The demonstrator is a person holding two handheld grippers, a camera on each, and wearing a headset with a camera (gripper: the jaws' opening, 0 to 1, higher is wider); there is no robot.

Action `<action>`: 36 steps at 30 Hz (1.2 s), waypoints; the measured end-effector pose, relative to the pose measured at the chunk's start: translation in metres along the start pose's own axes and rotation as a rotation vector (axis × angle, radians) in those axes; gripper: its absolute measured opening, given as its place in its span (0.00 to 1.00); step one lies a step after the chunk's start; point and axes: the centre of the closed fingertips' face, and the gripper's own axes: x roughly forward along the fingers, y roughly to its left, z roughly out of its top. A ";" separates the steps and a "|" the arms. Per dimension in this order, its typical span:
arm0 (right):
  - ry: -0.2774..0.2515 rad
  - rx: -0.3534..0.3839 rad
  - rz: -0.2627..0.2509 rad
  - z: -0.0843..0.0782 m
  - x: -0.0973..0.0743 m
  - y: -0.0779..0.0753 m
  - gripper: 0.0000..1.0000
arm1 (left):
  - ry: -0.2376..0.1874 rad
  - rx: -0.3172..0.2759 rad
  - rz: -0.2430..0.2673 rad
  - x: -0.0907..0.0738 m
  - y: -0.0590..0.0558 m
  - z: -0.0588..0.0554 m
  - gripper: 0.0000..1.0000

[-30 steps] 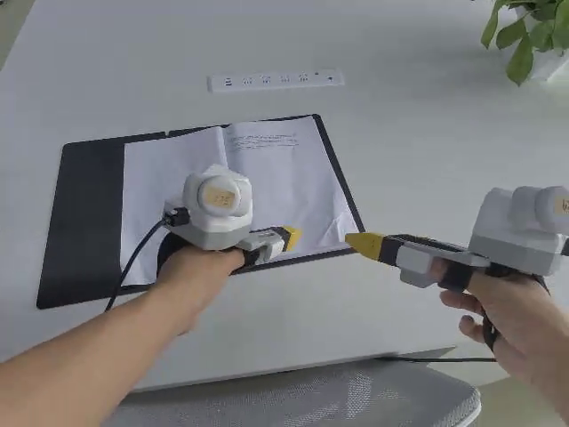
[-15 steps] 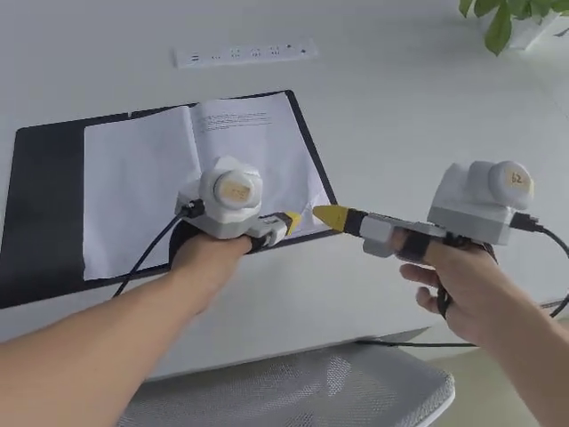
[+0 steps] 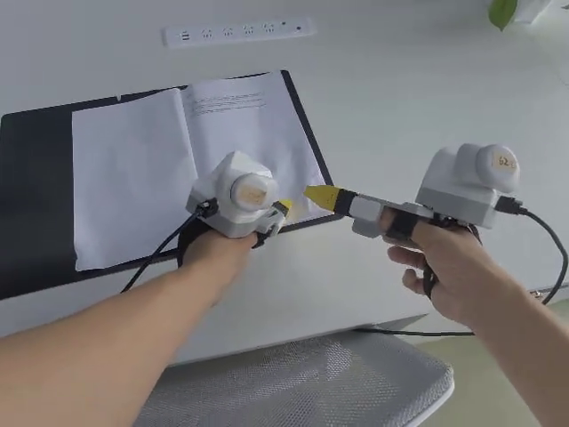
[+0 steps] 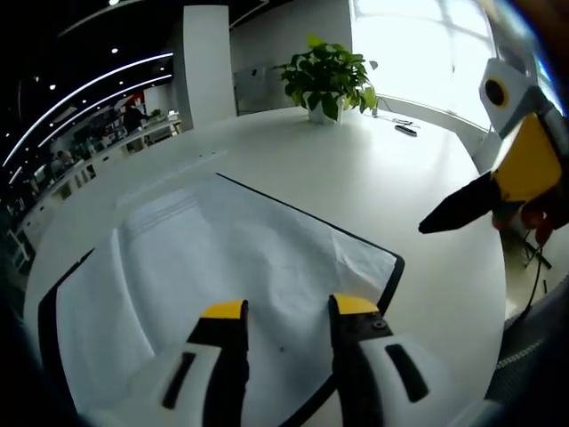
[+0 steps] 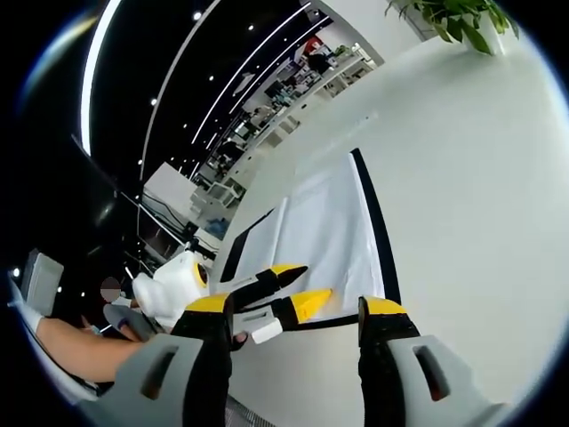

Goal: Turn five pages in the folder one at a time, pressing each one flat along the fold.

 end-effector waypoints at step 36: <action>0.032 -0.028 0.013 -0.001 0.027 -0.017 0.47 | 0.030 0.013 0.035 -0.004 0.012 0.002 0.10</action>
